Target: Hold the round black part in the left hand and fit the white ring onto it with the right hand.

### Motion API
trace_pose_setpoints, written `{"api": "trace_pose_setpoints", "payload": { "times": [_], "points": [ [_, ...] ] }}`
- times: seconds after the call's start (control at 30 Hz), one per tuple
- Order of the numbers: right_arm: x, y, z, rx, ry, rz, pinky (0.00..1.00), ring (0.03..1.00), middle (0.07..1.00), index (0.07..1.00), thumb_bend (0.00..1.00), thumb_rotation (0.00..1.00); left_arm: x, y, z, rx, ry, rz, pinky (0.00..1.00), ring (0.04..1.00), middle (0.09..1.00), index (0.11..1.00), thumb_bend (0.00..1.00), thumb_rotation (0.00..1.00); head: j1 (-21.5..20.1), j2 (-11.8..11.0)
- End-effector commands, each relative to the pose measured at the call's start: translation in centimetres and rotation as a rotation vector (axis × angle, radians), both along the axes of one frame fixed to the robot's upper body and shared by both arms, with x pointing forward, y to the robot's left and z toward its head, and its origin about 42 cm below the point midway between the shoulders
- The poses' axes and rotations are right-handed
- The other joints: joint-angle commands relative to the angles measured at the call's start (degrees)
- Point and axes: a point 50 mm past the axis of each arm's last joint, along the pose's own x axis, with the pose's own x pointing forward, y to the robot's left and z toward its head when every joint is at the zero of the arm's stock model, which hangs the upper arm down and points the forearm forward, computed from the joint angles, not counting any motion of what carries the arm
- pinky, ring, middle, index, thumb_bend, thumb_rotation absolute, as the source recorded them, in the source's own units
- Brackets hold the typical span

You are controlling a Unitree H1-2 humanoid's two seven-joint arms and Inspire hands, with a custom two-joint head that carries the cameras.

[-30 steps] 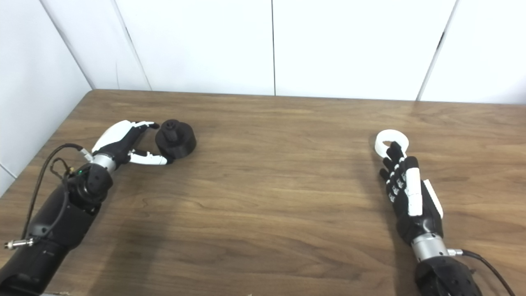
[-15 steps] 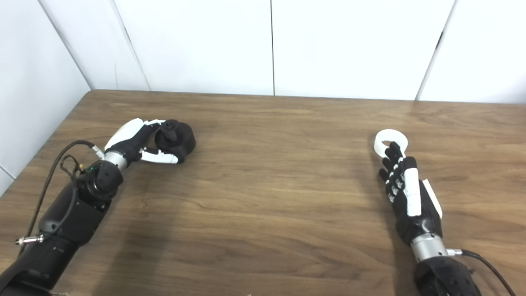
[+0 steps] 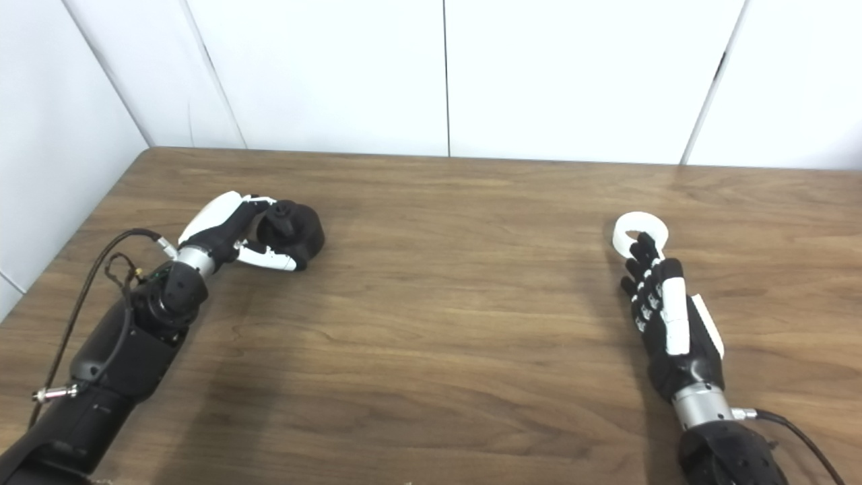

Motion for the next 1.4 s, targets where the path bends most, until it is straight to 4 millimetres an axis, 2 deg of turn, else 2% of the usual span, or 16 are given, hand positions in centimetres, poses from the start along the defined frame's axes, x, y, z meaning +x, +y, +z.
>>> {"api": "trace_pose_setpoints", "payload": {
  "times": [0.0,0.17,0.37,0.4,0.43,0.5,0.73,1.0,1.37],
  "points": [
    [0.2,0.0,1.2,0.001,-0.052,0.017,1.0,1.0,0.99,0.993,0.71,1.0,0.9,0.3,2.5,0.037,-0.1,-0.01,0.89,0.97,0.888,0.647,0.82,0.18,0.01,0.02],
    [0.2,0.1,1.2,0.0,-0.049,0.02,1.0,1.0,0.986,0.993,0.72,1.0,0.7,0.5,2.2,0.043,-0.122,-0.011,0.88,0.957,0.873,0.597,0.81,0.15,-0.01,0.14],
    [0.3,0.1,1.3,-0.005,-0.045,0.024,1.0,1.0,0.985,0.995,0.73,1.0,0.5,0.5,1.9,0.044,-0.152,-0.022,0.86,0.944,0.86,0.578,0.81,0.11,-0.11,0.22],
    [0.3,0.1,1.3,-0.007,-0.044,0.024,1.0,1.0,0.985,0.994,0.74,1.0,0.4,0.5,1.9,0.041,-0.159,-0.026,0.86,0.939,0.855,0.52,0.62,0.08,-0.07,0.27],
    [0.3,0.1,1.3,-0.01,-0.043,0.024,1.0,1.0,0.985,0.995,0.74,1.0,0.3,0.4,1.9,0.038,-0.163,-0.03,0.85,0.939,0.854,0.506,0.57,0.08,-0.07,0.33],
    [0.3,0.2,1.4,-0.011,-0.044,0.027,1.0,1.0,0.986,0.997,0.74,1.0,0.1,0.3,1.8,0.035,-0.165,-0.035,0.85,0.94,0.853,0.495,0.53,0.07,-0.13,0.39],
    [0.3,0.4,1.6,-0.019,-0.048,0.035,1.0,1.0,0.982,1.0,0.74,1.0,-1.2,-1.1,1.5,0.035,-0.139,-0.083,0.85,0.939,0.856,0.493,0.52,0.07,-0.72,0.87],
    [0.3,0.8,1.7,-0.013,-0.052,0.046,1.0,1.0,0.991,1.0,0.73,1.0,-3.5,-4.5,0.8,-0.008,-0.126,-0.201,0.84,0.941,0.858,0.493,0.52,0.07,-1.28,1.32],
    [0.1,1.4,1.5,-0.007,-0.049,0.047,1.0,1.0,0.994,1.0,0.71,1.0,-7.0,-10.0,-1.3,-0.054,-0.087,-0.378,0.85,0.95,0.871,0.494,0.52,0.08,-2.15,1.73]
  ]
}}
